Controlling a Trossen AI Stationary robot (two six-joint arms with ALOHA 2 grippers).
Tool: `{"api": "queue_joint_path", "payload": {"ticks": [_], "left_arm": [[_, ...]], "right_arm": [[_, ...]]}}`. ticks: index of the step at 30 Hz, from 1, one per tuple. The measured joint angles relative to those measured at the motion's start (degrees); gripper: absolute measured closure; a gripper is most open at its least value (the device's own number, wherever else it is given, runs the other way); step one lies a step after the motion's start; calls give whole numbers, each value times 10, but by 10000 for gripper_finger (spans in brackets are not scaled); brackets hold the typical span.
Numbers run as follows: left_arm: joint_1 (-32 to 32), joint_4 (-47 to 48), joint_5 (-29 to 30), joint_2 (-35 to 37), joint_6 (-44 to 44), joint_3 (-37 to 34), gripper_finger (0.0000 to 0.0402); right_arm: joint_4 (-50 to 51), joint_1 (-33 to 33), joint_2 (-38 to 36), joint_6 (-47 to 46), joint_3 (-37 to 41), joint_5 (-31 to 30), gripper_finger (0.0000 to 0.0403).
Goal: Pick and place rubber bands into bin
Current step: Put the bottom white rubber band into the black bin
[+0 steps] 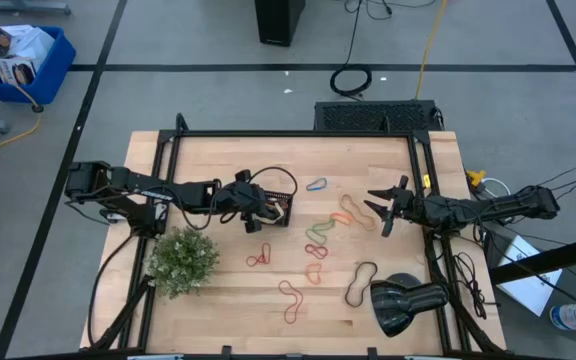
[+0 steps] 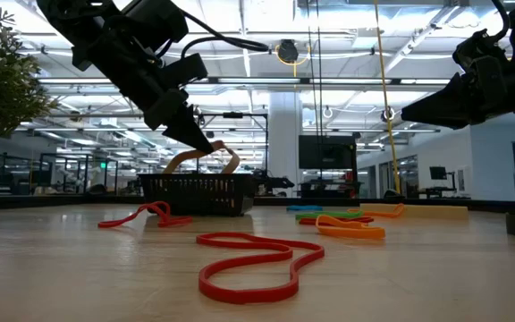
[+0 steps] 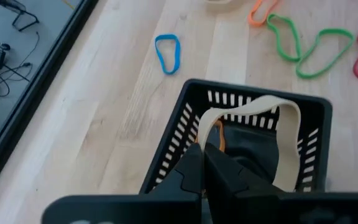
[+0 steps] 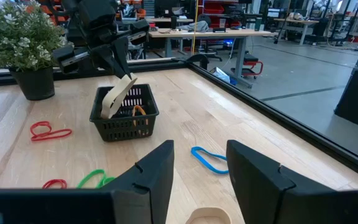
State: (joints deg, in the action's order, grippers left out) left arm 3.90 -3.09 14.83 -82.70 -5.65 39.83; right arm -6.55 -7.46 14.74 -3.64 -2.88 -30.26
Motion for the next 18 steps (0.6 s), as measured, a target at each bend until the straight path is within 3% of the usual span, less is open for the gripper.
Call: {"api": "queue_joint_path", "payload": {"ticks": [8,18], "left_arm": [[0,-15,0,0,5,0,344],[0,-15,0,0,6,0,340]], "right_arm": [[0,0,0,0,0,0,261],[0,0,0,0,0,0,261]]}}
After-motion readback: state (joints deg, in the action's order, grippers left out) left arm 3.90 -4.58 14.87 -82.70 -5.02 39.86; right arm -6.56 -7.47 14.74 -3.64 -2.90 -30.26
